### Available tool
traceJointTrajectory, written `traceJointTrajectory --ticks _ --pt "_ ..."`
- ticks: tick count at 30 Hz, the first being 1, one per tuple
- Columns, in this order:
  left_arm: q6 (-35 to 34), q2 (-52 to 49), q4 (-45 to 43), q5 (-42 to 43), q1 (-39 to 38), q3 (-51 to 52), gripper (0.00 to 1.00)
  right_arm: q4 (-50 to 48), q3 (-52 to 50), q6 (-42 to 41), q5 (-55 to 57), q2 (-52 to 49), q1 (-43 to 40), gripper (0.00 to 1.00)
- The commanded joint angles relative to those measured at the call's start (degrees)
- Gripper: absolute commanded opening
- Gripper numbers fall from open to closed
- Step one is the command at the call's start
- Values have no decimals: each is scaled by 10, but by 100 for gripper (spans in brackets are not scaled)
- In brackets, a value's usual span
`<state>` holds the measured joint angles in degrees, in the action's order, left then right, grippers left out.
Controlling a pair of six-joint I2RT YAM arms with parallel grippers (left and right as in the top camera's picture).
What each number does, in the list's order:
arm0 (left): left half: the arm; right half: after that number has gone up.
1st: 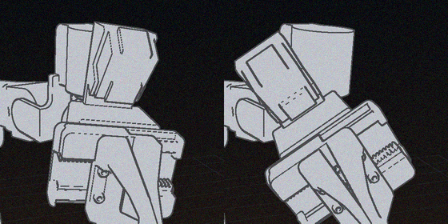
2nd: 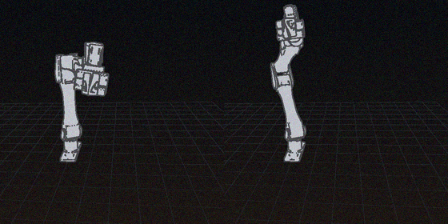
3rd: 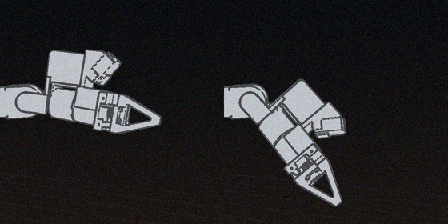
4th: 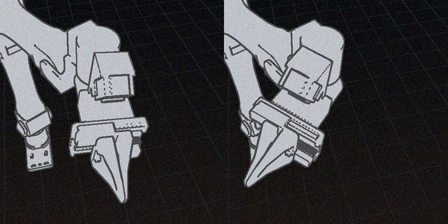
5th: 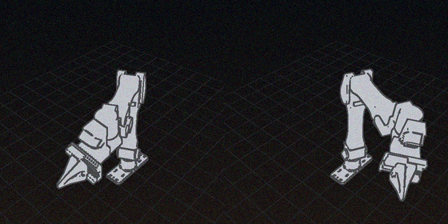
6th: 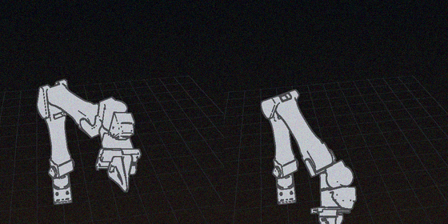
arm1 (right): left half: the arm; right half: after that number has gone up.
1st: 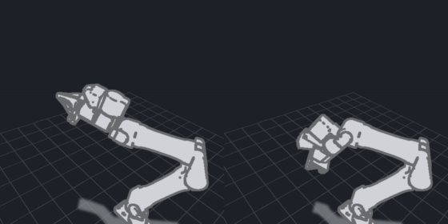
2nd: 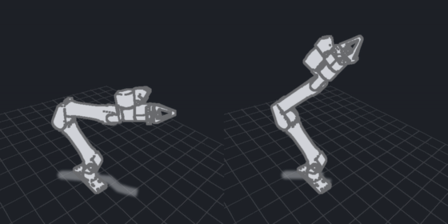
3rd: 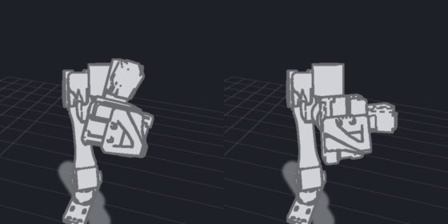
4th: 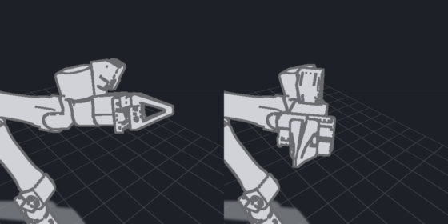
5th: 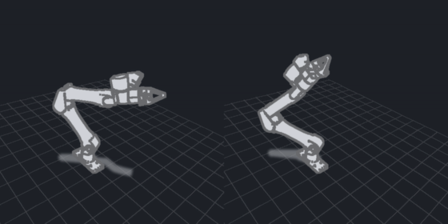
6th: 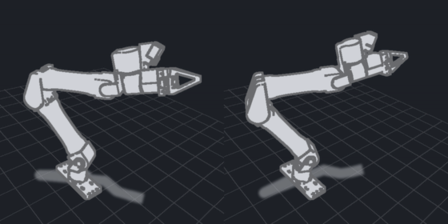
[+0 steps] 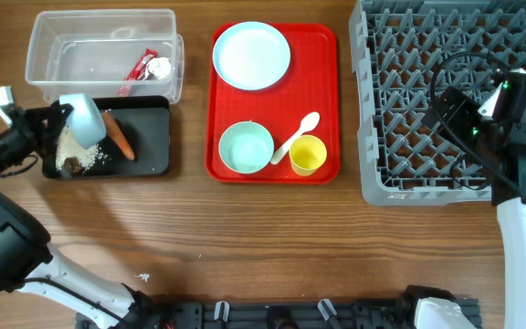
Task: Sort waste into correct bins and load items into the dishwasher rack
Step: 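Tip the rice bowl with the left gripper to pour rice onto the black tray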
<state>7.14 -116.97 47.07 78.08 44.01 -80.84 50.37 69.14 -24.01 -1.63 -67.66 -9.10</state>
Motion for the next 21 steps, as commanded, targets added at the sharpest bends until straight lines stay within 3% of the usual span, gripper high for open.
traceJointTrajectory --ticks 1,7,21 --pt "17 -6 -2 47 22 3 4 0 5 0 -14 -3 -2 100" --pt "17 -7 -5 123 39 3 4 1 5 0 -14 -3 -2 100" --pt "14 -12 3 123 39 3 4 0 5 0 -19 -3 -2 100"
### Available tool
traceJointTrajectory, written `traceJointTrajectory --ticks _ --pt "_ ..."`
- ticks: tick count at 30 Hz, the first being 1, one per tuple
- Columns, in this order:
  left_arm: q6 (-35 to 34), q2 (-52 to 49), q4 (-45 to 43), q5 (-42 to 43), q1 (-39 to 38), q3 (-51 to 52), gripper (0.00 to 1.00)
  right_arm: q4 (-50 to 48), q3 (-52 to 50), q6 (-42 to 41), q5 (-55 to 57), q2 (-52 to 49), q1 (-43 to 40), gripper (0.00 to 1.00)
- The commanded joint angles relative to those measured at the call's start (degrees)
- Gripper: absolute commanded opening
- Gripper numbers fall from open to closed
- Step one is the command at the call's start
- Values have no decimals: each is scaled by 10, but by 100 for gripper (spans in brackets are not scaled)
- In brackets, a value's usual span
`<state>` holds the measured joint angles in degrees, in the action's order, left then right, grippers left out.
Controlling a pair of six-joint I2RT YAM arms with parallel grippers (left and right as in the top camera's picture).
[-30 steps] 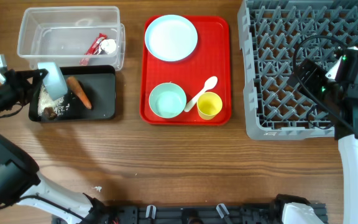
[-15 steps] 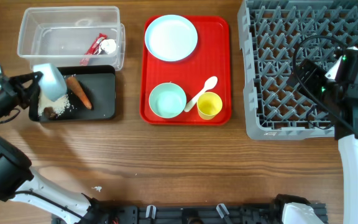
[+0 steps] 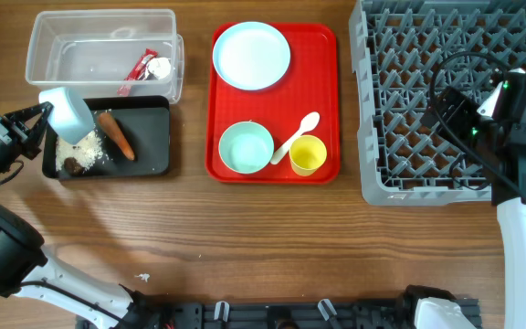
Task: Sort waste into correct bins and load items into the dishwasher rack
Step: 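Tip the rice bowl with the left gripper to pour rice onto the black tray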
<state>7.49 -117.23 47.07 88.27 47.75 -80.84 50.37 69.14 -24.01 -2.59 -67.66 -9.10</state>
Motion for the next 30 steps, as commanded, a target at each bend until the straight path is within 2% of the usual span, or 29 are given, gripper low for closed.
traceJointTrajectory --ticks 1,10,13,20,26,30 --pt "11 -10 3 21 2 3 4 0 5 0 -9 -3 -2 100" --pt "10 -10 33 21 2 3 4 -1 5 0 -9 -3 -2 100" --pt "-30 -10 43 21 2 3 4 -2 5 0 -9 -3 -2 100" --pt "-35 -4 44 21 -7 -1 4 -9 5 0 -9 -3 -2 100" --pt "-34 47 41 19 -49 -28 4 -9 5 0 -12 -3 -2 100" --pt "-35 92 21 -21 -120 -63 4 -16 5 0 -16 -3 -2 100"
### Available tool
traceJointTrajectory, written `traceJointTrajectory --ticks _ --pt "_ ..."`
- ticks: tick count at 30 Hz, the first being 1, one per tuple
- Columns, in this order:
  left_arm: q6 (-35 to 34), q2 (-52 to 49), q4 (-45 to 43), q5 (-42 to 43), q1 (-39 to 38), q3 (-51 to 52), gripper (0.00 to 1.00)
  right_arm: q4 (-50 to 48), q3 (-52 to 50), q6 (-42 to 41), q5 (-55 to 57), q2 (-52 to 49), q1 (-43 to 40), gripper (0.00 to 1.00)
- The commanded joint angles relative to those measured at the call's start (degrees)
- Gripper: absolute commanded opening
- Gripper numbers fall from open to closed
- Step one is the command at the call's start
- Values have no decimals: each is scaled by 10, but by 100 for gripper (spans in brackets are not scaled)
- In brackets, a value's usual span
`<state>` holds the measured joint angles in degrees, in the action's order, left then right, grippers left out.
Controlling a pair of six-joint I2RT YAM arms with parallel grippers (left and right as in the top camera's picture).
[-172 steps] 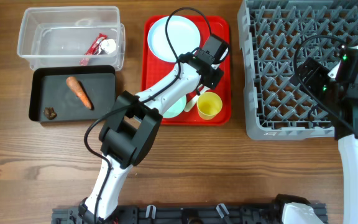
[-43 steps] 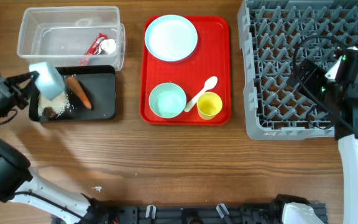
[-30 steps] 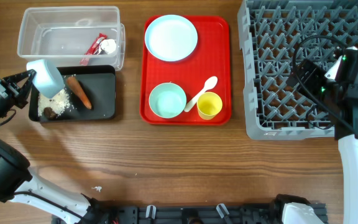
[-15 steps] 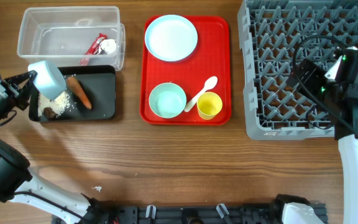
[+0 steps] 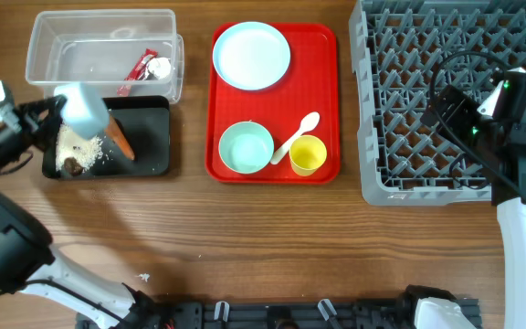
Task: Sort waste into correct bins and load items into the dishwasher rack
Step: 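Tip the rice bowl with the left gripper to pour rice onto the black tray, then carry the empty bowl back and set it on the red tray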
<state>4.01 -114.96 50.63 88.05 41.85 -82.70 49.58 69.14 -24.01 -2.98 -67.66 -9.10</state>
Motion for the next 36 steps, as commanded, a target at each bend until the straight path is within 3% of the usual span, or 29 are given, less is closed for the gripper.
traceJointTrajectory --ticks 1,7,11,14,18,28,36 --pt "-3 79 -22 -42 -85 -54 4 -9 5 0 -12 -3 -2 100" --pt "-84 115 -133 -296 -290 -78 4 -8 5 0 -14 -3 -2 100" --pt "-81 101 -174 -556 -449 -77 4 -9 5 0 -14 -3 -2 100" --pt "-40 72 -199 -765 -577 -77 4 -9 5 0 -13 -3 -2 100" --pt "-7 24 -241 -919 -681 -77 4 -10 5 0 -13 -3 -2 100" --pt "6 -47 -266 -941 -781 -77 4 -11 5 0 -13 -3 -2 100" --pt "15 -60 -269 -941 -807 -77 4 -7 5 15 -11 -3 -2 100"
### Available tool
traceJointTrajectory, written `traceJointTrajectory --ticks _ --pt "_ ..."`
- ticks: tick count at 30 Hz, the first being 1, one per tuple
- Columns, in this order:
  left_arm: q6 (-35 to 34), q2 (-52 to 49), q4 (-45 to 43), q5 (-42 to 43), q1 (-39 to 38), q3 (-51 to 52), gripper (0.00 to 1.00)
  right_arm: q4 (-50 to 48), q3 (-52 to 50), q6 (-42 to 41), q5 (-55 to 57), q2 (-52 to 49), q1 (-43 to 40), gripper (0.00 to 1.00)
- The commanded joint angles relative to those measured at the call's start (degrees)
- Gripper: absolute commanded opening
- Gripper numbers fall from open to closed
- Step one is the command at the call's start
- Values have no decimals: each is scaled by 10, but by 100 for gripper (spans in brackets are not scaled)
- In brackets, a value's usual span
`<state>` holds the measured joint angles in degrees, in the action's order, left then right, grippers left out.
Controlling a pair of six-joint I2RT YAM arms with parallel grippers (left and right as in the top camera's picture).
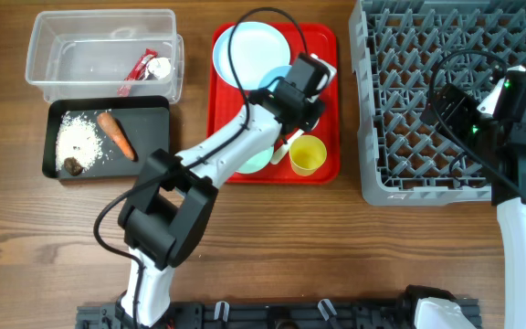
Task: Sort waste into correct bins and load items into the dishwasher rack
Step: 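Carry the empty bowl back and set it on the red tray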
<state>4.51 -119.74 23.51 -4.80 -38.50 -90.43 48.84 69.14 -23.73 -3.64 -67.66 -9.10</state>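
My left arm reaches across the red tray point(322, 37). Its gripper point(292, 84) is at the tray's middle, shut on the light blue cup point(277, 80), which shows just left of the wrist. On the tray lie a pale plate point(245, 55), a light blue bowl point(261, 161) partly hidden by the arm, a yellow cup point(307, 155) and a white spoon, mostly hidden. The black tray point(153, 137) holds rice point(78, 139) and a carrot point(117, 135). My right gripper point(450, 108) hovers over the grey dishwasher rack point(409, 137); its fingers are too dark to read.
A clear plastic bin point(62, 55) at the back left holds a red wrapper point(140, 66) and a small white lump. A dark lump lies in the black tray's near left corner. A few crumbs lie on the wood near the front left.
My left arm was at the far left, holding the cup over the black tray. Now it holds the cup over the middle of the red tray. The right arm has not moved.
My left gripper held the light blue cup tipped over the black tray's rice, first above the tray's left end, then slightly further left, then back over its top edge. By now the cup is over the red tray and the rice pile lies uncovered.
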Motion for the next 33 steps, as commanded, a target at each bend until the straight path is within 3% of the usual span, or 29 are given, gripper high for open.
traceJointTrajectory --ticks 1,4,9,15,21,25,30,33 --pt "10 -16 7 -12 -4 0 4 1 5 12 -5 -3 -2 100" --pt "10 -17 15 -12 -4 0 4 0 5 12 -5 -3 -2 100" --pt "10 -17 14 -13 -4 0 27 0 5 12 -5 -3 -2 100" --pt "-31 -16 15 -13 -3 0 40 2 5 12 -5 -3 -2 100" --pt "-115 22 28 -9 21 0 61 5 5 12 -5 -3 -2 100" --pt "-114 66 61 67 44 0 86 5 5 12 -7 -3 -2 100" --pt "-109 100 129 187 65 0 88 5 5 10 -10 -3 -2 100" --pt "-107 100 166 207 65 0 88 5 5 10 -10 -3 -2 100"
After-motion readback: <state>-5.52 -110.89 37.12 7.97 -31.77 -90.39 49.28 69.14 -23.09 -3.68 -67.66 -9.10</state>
